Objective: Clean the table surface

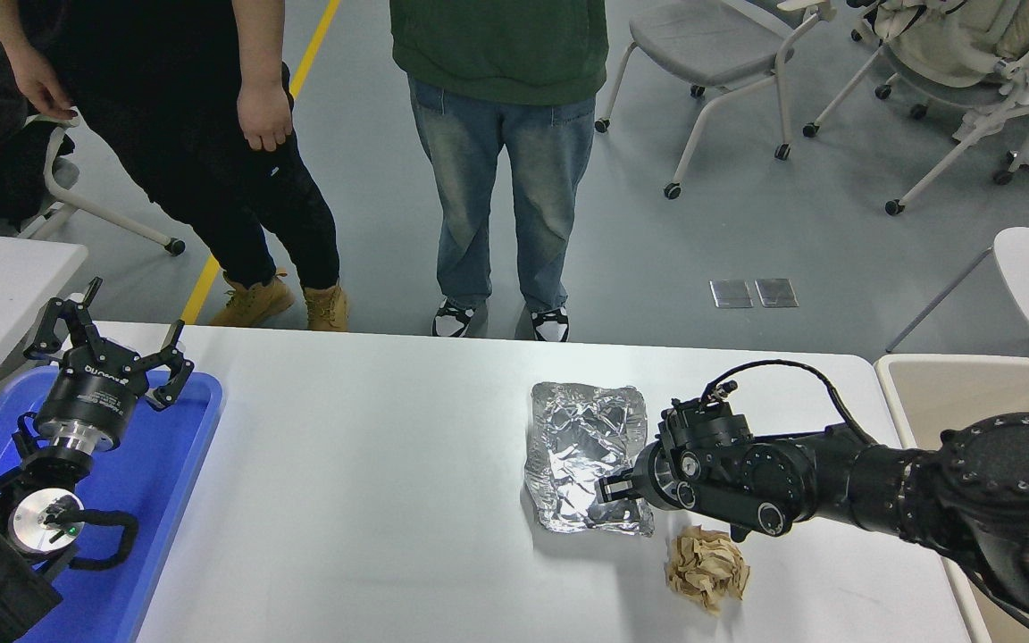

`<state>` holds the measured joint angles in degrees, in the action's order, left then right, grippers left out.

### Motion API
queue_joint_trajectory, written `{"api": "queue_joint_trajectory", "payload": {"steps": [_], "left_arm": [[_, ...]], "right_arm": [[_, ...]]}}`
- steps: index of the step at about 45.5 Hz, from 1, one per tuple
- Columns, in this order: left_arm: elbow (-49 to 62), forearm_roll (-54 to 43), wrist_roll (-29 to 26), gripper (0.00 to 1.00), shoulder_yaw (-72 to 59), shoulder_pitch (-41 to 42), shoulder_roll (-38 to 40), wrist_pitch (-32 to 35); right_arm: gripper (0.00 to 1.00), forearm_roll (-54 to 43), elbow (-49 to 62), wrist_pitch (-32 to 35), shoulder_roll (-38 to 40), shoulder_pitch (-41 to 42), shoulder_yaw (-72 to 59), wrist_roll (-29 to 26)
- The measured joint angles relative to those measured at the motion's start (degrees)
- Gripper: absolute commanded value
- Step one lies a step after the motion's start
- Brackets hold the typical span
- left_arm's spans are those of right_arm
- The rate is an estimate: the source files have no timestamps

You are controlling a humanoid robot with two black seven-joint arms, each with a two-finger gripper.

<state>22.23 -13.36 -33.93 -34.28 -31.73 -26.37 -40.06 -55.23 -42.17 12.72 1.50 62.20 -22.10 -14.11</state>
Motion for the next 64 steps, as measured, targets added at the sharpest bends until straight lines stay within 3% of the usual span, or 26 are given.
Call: {"api": "queue_joint_trajectory", "payload": {"steps": [15, 35, 55, 64], "left_arm": [[0.00, 0.00, 0.00, 1.00, 0.00, 0.00, -0.01, 0.00], [0.00, -0.01, 0.00, 1.00, -0.01, 0.00, -0.01, 0.00], [0.00, 0.00, 0.00, 1.00, 0.00, 0.00, 0.00, -0.02], [-0.01, 0.00, 0.00, 1.00, 0.00, 0.00, 0.00, -0.03]], "right_arm": [[0.00, 2.68, -4.65, 0.64, 5.46, 3.64, 0.08, -0.22], [0.00, 4.14, -24.64, 3.34, 26.68, 14.85, 0.23, -0.35], [0.00, 4.60, -40.63, 16.13, 50.07, 31.06, 1.00, -0.38], [0.00, 4.61, -42.11, 22.93, 55.69, 35.50, 3.70, -0.37]]}}
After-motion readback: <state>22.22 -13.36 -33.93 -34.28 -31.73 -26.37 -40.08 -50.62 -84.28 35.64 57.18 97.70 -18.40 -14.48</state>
